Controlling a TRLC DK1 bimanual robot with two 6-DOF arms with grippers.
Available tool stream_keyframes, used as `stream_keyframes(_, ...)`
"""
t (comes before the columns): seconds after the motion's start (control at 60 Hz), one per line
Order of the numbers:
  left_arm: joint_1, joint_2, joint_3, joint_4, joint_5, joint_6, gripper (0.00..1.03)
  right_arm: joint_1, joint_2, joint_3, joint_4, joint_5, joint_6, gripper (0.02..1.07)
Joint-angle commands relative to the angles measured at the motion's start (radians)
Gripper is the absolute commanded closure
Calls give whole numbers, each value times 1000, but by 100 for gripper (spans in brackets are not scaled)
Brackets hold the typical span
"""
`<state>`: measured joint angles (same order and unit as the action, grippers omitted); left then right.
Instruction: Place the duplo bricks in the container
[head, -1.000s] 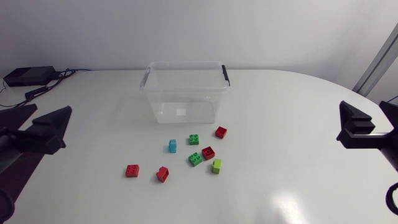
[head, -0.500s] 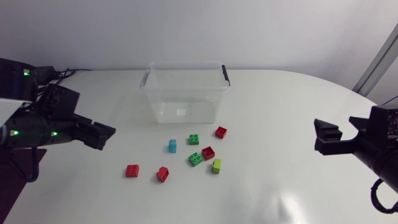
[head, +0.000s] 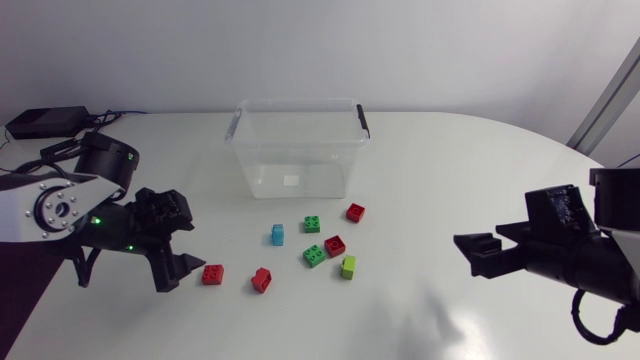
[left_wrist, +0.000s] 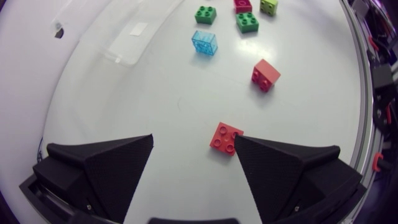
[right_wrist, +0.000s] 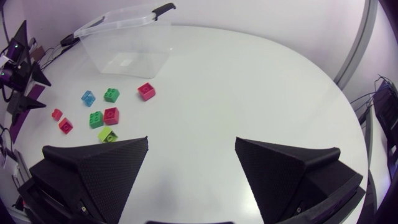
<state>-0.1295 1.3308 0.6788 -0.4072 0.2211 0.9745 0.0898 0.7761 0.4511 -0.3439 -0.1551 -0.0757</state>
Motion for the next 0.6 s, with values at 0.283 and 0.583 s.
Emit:
stream_keyframes(0.283, 37, 192, -13, 22, 89, 303, 12, 134, 238, 135, -113, -21, -176, 7)
stream_keyframes(0.583, 2, 323, 33, 18, 119, 360, 31, 352, 529, 159, 54, -35, -205, 7)
